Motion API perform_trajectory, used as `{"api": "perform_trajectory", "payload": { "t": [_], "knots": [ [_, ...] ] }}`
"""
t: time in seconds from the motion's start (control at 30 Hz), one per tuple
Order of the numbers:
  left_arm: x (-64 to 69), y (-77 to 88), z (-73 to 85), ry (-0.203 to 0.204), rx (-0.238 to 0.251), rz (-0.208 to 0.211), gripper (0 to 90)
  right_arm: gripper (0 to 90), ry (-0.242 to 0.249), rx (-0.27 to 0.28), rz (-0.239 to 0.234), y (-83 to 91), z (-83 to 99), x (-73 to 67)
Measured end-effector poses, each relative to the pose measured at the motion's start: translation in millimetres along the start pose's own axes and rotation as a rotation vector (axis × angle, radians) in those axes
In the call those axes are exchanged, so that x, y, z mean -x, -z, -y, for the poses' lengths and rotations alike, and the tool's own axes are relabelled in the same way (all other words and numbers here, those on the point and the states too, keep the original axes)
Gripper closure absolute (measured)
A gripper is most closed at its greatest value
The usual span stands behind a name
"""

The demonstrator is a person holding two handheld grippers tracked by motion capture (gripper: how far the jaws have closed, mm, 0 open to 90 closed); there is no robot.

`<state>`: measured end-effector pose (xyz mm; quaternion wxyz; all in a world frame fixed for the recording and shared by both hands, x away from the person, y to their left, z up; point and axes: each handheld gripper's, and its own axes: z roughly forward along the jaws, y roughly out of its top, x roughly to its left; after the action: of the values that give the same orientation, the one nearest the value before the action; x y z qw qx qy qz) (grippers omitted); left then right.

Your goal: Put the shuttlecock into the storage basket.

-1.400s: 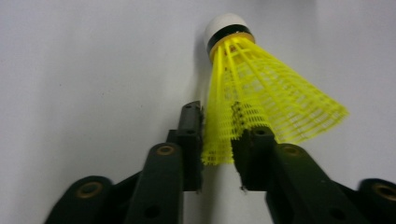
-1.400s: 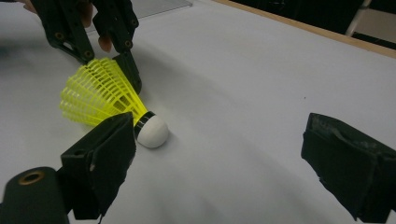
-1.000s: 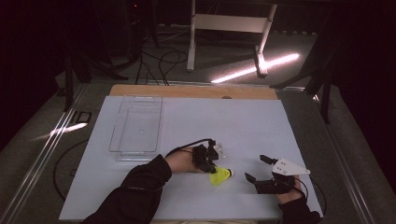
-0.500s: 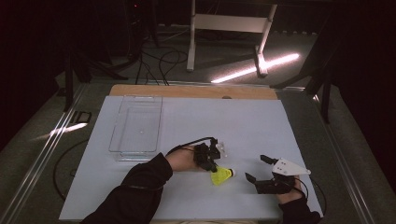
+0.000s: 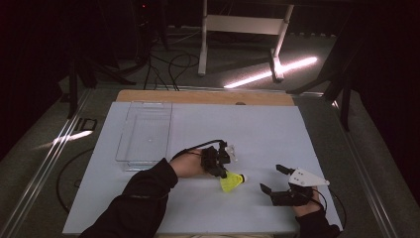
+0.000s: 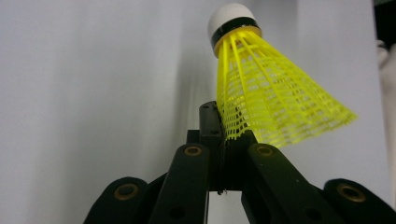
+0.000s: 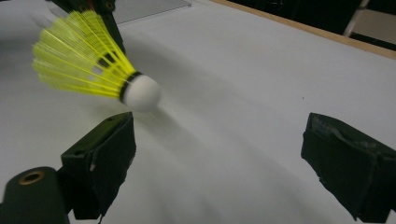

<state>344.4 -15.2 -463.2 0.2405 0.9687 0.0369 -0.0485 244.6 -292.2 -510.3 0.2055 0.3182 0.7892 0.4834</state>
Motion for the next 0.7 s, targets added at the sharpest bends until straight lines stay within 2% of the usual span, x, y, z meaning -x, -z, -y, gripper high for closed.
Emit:
{"api": "perform_trajectory", "payload": {
  "t": [0.03, 0.07, 0.1, 0.13, 0.17, 0.2, 0.23, 0.3, 0.33, 0.43, 0.47, 0.5, 0.57, 0.7],
  "knots": [
    [0.2, 2.4, 0.3, -0.008, -0.003, 0.005, 90.0, 10.3, 0.001, 0.000, 0.000, 0.0, 0.0, 0.1],
    [0.6, 5.0, 0.3, -0.006, 0.001, -0.008, 90.0, 10.3, 0.001, -0.001, 0.001, -0.1, 0.0, 0.0],
    [-0.3, 7.7, 0.4, 0.006, 0.003, -0.004, 90.0, 10.3, -0.001, -0.001, 0.000, -0.2, 0.0, 0.0],
    [0.4, 9.2, 0.5, 0.001, 0.003, -0.002, 90.0, 10.3, 0.002, -0.001, 0.000, -0.2, 0.1, 0.0],
    [0.4, 12.3, 0.7, 0.005, 0.008, -0.019, 90.0, 10.3, 0.000, -0.002, 0.001, -0.3, 0.0, -0.2],
    [0.0, 14.2, 0.8, 0.013, 0.005, -0.016, 90.0, 10.3, 0.000, -0.002, 0.001, -0.2, -0.1, -0.2],
    [0.5, 16.4, 1.3, 0.001, 0.007, -0.023, 90.0, 10.3, 0.001, -0.002, 0.001, -0.2, -0.1, -0.3],
    [-0.6, 20.2, 1.9, 0.015, 0.010, -0.027, 90.0, 10.3, 0.000, -0.003, 0.000, -0.2, -0.2, -0.3],
    [-0.1, 22.8, 2.9, 0.000, 0.014, -0.032, 90.0, 10.3, 0.001, -0.003, 0.000, -0.2, -0.1, -0.2],
    [-0.1, 27.7, 4.6, -0.006, 0.013, -0.034, 90.0, 10.3, -0.002, -0.004, 0.000, -0.5, 0.0, -0.2],
    [-0.9, 29.0, 5.0, 0.008, 0.009, -0.031, 90.0, 10.3, -0.002, -0.003, 0.001, -0.7, 0.0, -0.3],
    [-0.8, 30.2, 5.8, 0.001, 0.007, -0.040, 90.0, 10.3, -0.002, -0.004, 0.000, -0.7, 0.0, -0.3],
    [-2.0, 33.7, 7.2, 0.013, 0.009, -0.033, 90.0, 10.3, -0.004, -0.004, 0.000, -0.7, 0.0, -0.3],
    [-3.2, 42.0, 10.1, 0.021, 0.012, -0.052, 90.0, 10.3, -0.006, -0.003, 0.001, -1.1, 0.3, -0.1]
  ]
}}
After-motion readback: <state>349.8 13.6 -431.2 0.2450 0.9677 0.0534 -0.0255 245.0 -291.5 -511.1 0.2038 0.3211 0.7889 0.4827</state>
